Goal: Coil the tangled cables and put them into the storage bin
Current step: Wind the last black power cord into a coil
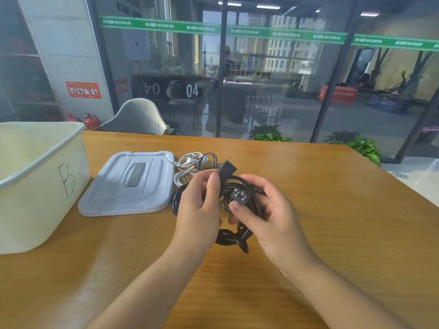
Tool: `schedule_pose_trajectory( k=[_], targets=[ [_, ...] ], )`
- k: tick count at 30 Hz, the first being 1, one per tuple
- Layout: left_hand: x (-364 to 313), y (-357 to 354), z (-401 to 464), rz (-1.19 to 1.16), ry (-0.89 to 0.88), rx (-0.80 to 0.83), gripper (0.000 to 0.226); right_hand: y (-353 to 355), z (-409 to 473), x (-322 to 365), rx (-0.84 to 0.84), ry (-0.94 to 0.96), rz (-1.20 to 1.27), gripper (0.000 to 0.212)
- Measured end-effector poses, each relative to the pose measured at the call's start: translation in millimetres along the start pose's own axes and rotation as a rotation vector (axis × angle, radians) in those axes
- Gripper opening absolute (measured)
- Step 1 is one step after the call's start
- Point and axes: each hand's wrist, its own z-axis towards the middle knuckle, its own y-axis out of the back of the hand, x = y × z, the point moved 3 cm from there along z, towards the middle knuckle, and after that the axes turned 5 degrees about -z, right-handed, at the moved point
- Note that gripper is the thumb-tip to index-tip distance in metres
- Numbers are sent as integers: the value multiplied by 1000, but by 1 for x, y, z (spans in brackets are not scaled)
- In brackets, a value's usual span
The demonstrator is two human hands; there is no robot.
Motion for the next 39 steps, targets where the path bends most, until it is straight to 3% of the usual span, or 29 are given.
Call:
schedule_pose_trajectory(
  k=[4, 6, 12, 18, 20, 28, 32, 39],
  targets=[
    [-3, -9, -3, -83, 20, 25, 23, 10, -4, 1, -275, 377, -503, 26],
    [-5, -12, -5, -128, 25, 43, 24, 12, -3, 2, -325, 466, -566, 26],
    [-3, -13, -6, -121, 38, 107, 36, 8, -1, 5, -294, 217, -182, 22],
    [2, -24, -12, -102, 31, 173, 33, 12, 4, 6, -365, -418, 409, 30],
    [6, -24, -12, -87, 46, 180, 32, 12, 5, 2, -365, -500, 468, 30],
    [12, -9, -8, -204, 192, 223, 33, 23, 10, 1, -384, -98, 25, 23],
    [10, -5, -3, -194, 177, 295, 21, 33, 10, 6, -387, -50, 24, 25],
    [10, 0, 1, -162, 135, 343, 24, 33, 10, 12, -282, -88, 197, 25]
  ],
)
